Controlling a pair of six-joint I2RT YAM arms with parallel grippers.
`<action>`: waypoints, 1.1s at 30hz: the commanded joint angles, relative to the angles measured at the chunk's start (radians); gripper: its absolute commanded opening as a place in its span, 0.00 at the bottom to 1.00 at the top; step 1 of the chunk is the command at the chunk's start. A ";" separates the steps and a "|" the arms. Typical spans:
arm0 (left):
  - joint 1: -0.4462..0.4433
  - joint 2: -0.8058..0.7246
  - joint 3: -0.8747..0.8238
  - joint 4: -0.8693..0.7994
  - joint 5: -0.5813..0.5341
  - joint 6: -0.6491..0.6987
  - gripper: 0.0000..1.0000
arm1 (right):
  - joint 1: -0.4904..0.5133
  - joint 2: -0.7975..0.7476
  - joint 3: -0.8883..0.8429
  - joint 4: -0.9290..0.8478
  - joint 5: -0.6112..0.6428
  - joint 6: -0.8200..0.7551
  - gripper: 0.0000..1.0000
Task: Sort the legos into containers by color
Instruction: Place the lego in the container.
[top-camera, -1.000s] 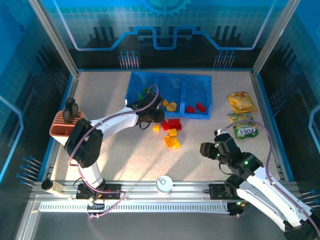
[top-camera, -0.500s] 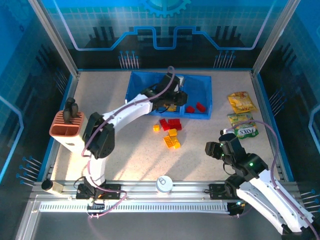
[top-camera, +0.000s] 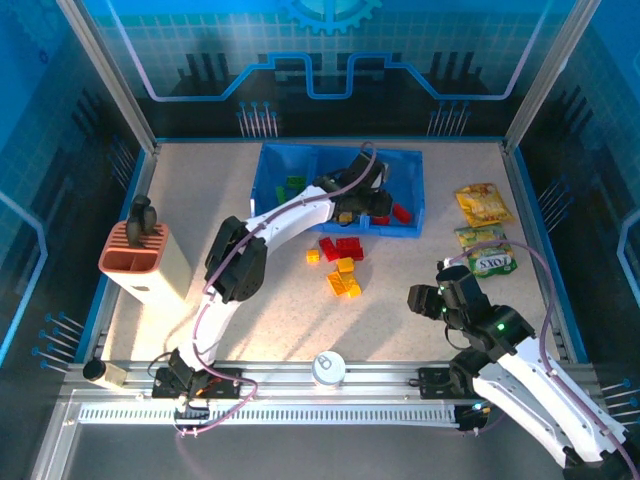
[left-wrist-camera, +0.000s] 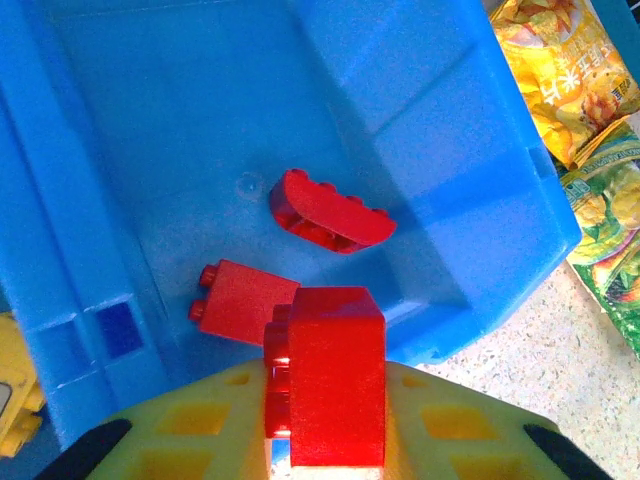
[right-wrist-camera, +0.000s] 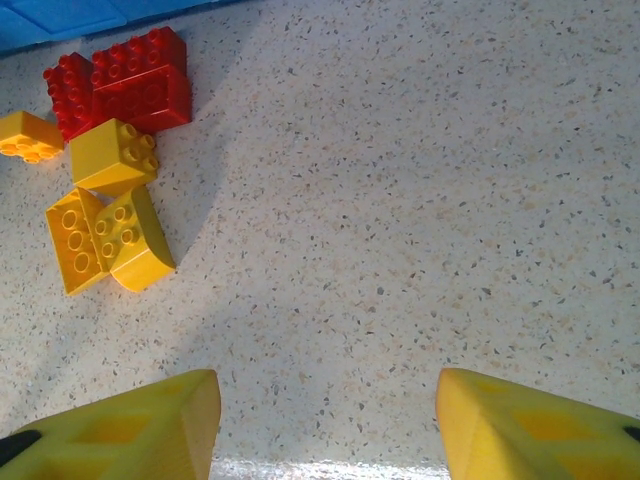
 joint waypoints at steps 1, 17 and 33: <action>0.000 0.039 0.058 -0.058 -0.006 -0.015 0.35 | -0.013 -0.015 -0.017 0.013 -0.020 -0.007 0.60; -0.020 -0.278 -0.155 0.038 -0.021 -0.003 0.64 | -0.013 0.042 -0.007 0.075 -0.074 -0.037 0.64; -0.010 -0.840 -0.914 0.170 -0.179 -0.065 0.64 | 0.058 0.420 0.149 0.227 -0.162 -0.126 0.66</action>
